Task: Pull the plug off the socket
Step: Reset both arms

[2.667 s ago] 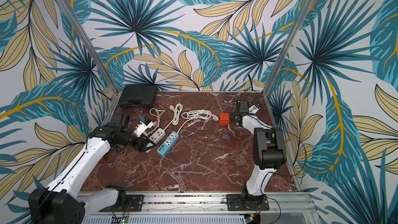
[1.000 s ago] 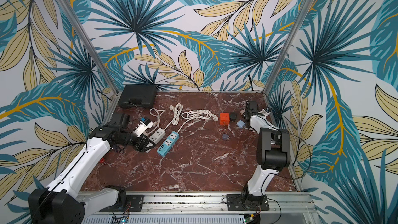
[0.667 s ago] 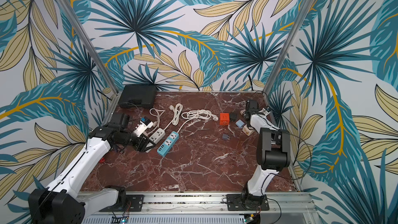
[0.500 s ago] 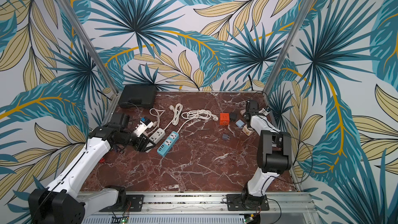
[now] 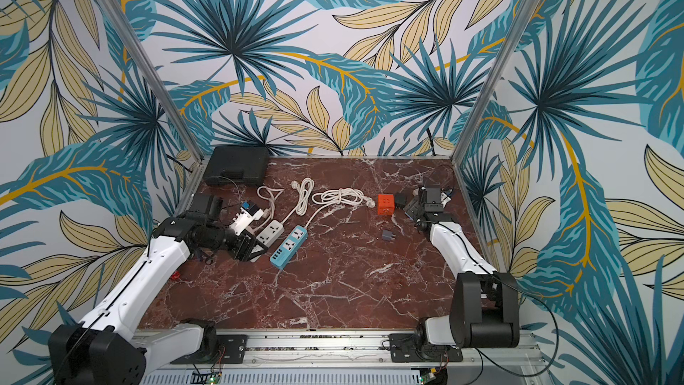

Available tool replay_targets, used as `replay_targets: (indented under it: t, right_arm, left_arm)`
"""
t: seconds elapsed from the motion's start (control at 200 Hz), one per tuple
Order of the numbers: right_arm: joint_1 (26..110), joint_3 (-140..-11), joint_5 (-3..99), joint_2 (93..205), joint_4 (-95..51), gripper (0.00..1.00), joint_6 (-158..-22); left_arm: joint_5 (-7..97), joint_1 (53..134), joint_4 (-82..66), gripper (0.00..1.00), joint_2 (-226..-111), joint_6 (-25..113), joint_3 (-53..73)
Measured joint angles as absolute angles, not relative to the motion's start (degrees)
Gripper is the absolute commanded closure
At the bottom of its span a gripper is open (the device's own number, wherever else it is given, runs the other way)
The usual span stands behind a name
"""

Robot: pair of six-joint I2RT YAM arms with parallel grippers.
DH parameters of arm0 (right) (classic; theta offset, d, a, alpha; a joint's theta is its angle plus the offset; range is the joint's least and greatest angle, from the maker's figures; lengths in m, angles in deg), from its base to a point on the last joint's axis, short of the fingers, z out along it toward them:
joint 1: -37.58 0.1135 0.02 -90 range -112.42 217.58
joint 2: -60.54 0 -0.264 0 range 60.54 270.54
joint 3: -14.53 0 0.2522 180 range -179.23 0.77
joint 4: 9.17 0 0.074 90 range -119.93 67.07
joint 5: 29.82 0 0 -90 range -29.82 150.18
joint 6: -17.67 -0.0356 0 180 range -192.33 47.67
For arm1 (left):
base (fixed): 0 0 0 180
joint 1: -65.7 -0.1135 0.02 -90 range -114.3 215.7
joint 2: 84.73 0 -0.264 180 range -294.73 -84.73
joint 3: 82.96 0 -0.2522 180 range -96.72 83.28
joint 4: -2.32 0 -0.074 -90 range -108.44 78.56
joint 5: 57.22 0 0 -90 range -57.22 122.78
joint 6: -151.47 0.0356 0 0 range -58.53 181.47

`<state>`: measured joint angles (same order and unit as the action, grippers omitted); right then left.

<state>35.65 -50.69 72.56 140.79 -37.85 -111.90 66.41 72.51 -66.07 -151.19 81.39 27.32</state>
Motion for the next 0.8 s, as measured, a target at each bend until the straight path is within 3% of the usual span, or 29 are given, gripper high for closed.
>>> replay_targets:
  t: [0.265,0.801]
  right_arm:
    - [35.6,-49.4,67.8,145.8,-33.0,0.17,-112.8]
    - [29.2,-52.4,72.5,152.4,-28.8,0.13,-115.2]
  left_arm:
    - [66.4,72.5,-66.1,0.27,-151.2,81.4,27.3]
    - [66.3,72.5,-65.8,0.27,-150.9,81.4,27.7]
